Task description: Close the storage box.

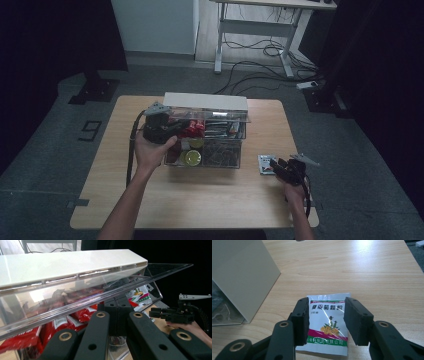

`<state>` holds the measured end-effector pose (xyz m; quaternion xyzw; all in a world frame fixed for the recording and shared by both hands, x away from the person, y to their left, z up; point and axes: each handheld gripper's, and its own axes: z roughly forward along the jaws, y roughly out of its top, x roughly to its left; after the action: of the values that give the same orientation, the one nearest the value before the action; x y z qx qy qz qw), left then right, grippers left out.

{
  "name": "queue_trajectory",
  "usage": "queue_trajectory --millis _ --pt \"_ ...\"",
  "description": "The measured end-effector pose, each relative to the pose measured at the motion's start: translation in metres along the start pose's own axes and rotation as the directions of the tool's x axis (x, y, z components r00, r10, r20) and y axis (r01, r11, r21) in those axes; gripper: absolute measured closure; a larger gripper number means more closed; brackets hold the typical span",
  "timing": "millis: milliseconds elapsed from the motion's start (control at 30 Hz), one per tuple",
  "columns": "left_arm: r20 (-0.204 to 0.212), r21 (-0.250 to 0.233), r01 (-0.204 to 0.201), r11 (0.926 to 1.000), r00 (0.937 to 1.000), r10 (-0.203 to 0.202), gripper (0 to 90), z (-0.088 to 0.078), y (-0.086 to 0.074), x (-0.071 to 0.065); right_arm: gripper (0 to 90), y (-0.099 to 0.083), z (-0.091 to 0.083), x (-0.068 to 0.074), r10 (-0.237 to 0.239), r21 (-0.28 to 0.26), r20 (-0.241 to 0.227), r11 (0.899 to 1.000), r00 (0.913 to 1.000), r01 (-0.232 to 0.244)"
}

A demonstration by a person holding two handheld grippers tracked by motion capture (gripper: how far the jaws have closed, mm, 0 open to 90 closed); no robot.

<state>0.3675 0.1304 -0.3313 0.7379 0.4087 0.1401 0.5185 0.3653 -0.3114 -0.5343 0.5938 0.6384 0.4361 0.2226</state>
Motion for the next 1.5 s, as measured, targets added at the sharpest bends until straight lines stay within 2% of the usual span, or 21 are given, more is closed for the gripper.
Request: queue_trajectory --millis 700,1333,1500 --pt "0.010 0.015 0.005 0.9999 0.9999 -0.005 89.7 -0.004 -0.018 -0.001 56.2 -0.004 -0.002 -0.005 0.020 -0.012 0.030 1.000 0.9993 -0.020" --pt "0.031 0.021 0.023 0.9995 0.9992 -0.024 88.2 0.000 -0.034 0.000 55.9 -0.006 -0.002 -0.008 0.028 -0.003 0.026 1.000 0.9993 -0.028" --pt "0.031 0.019 0.014 0.9997 0.9994 -0.015 86.0 0.000 -0.035 -0.001 55.7 -0.005 -0.002 -0.009 0.032 -0.002 0.013 0.999 0.9994 -0.032"
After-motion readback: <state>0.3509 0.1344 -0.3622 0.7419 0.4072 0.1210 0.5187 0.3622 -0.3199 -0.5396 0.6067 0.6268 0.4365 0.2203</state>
